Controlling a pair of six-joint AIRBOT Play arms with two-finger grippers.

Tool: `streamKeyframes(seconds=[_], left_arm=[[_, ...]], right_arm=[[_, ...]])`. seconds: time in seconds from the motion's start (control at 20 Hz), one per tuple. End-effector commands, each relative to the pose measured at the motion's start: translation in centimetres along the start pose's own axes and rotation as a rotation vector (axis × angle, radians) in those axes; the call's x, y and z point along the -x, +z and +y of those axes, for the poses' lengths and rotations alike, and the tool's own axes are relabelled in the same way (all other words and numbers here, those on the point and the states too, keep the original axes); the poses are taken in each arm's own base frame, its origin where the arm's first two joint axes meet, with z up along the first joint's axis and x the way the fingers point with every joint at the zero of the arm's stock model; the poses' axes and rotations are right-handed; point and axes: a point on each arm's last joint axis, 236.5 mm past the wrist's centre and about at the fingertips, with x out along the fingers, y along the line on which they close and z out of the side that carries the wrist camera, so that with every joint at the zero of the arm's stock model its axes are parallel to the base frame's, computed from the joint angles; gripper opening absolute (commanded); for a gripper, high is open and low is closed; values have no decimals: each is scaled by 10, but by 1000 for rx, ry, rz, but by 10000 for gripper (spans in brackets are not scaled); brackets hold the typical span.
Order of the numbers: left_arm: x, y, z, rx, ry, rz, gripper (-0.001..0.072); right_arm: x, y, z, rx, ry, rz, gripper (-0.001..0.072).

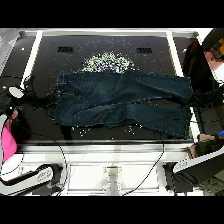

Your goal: Fold the clothes and pants, and hang the long-sleeved shirts on hangers.

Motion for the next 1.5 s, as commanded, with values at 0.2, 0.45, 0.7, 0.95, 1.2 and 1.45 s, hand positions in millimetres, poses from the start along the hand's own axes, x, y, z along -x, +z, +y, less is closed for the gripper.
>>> streamKeyframes(seconds=[0.2, 0.45, 0.7, 0.95, 1.2, 1.45], left_arm=[[0, -1, -4, 13, -19, 4, 35], [0, 2, -7, 20, -29, -7, 35], [0, 2, -7, 17, -29, -7, 35], [1, 3, -9, 23, -37, -14, 35], [20, 45, -22, 70, -85, -202, 34], [101, 89, -50, 27, -125, -455, 35]], right_arm=[[-10, -12, -13, -39, 47, 68, 383], [-34, -39, 16, 0, 170, 156, 378], [-33, -36, 32, 0, 225, 144, 21], [23, -9, 99, 20, 449, -14, 18], [121, -7, 105, 8, 296, -250, 18], [159, -19, 53, -163, 132, -328, 20]])
